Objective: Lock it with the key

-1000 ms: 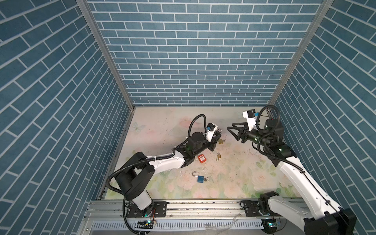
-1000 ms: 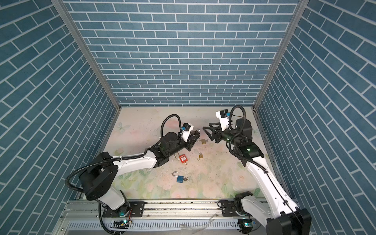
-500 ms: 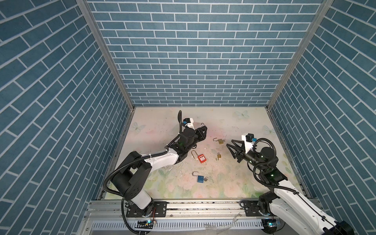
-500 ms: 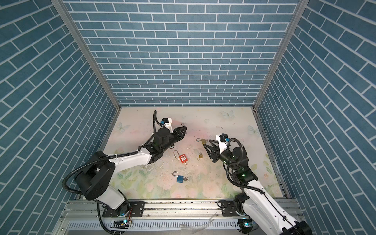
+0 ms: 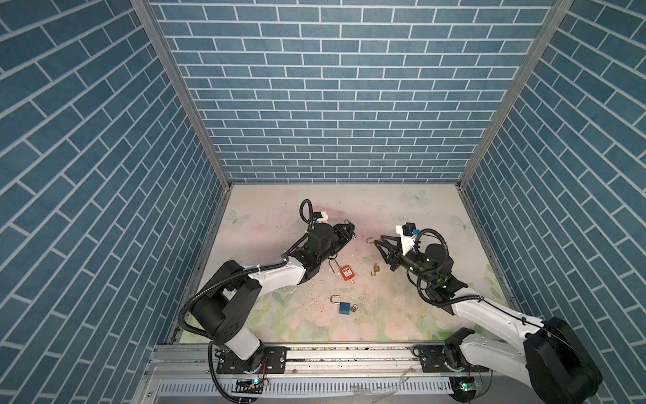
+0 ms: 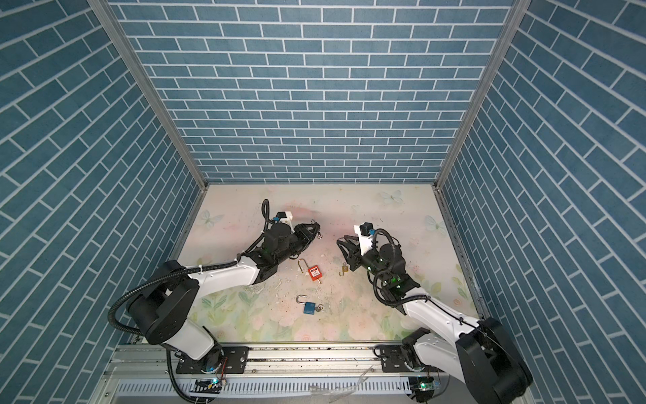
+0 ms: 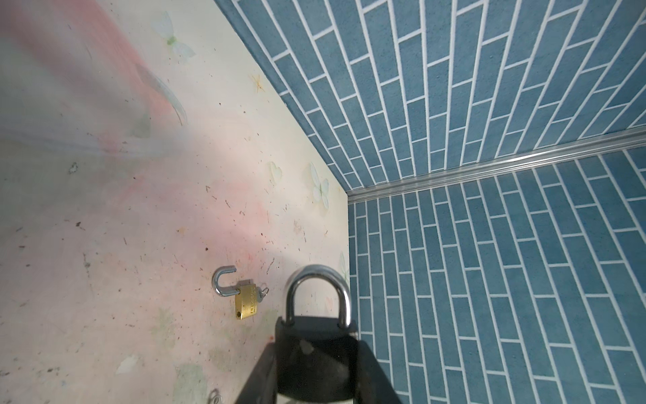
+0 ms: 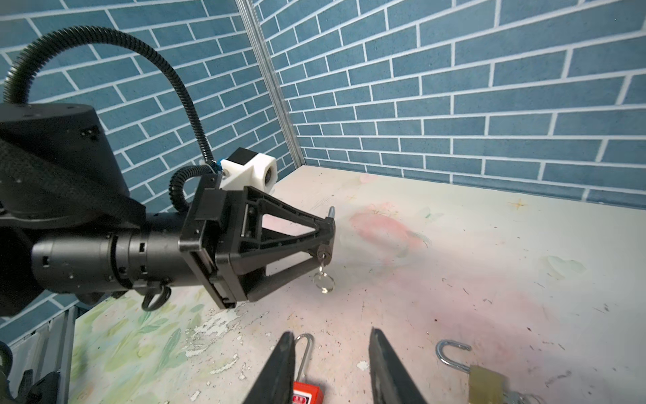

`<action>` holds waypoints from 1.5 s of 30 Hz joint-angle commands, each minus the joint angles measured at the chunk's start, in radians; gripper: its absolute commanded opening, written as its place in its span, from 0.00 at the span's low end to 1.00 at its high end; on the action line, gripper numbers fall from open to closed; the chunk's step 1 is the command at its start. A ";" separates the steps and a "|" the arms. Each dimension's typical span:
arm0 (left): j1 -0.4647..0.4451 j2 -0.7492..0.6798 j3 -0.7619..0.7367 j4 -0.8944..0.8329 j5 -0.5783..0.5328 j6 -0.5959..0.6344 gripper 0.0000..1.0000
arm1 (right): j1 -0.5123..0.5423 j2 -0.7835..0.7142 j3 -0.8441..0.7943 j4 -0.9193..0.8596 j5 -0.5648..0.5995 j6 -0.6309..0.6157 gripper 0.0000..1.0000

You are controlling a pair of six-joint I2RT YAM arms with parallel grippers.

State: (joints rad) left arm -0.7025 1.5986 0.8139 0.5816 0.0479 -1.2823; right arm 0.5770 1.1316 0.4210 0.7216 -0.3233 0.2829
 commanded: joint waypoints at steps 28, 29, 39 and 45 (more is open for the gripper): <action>0.012 -0.020 -0.027 0.036 0.033 -0.067 0.00 | 0.038 0.397 0.223 0.130 -0.152 0.019 0.27; 0.012 -0.020 -0.027 0.037 0.033 -0.067 0.00 | 0.038 0.404 0.227 0.133 -0.154 0.019 0.26; 0.017 -0.020 -0.027 0.039 0.035 -0.069 0.00 | 0.040 0.450 0.234 0.148 -0.143 0.020 0.25; 0.019 -0.018 -0.025 0.040 0.038 -0.072 0.00 | 0.040 0.466 0.245 0.146 -0.142 0.018 0.21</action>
State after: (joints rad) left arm -0.6899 1.5986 0.7921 0.5804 0.0883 -1.3491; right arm 0.6106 1.5837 0.6338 0.8345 -0.4587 0.2840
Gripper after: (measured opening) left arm 0.348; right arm 0.218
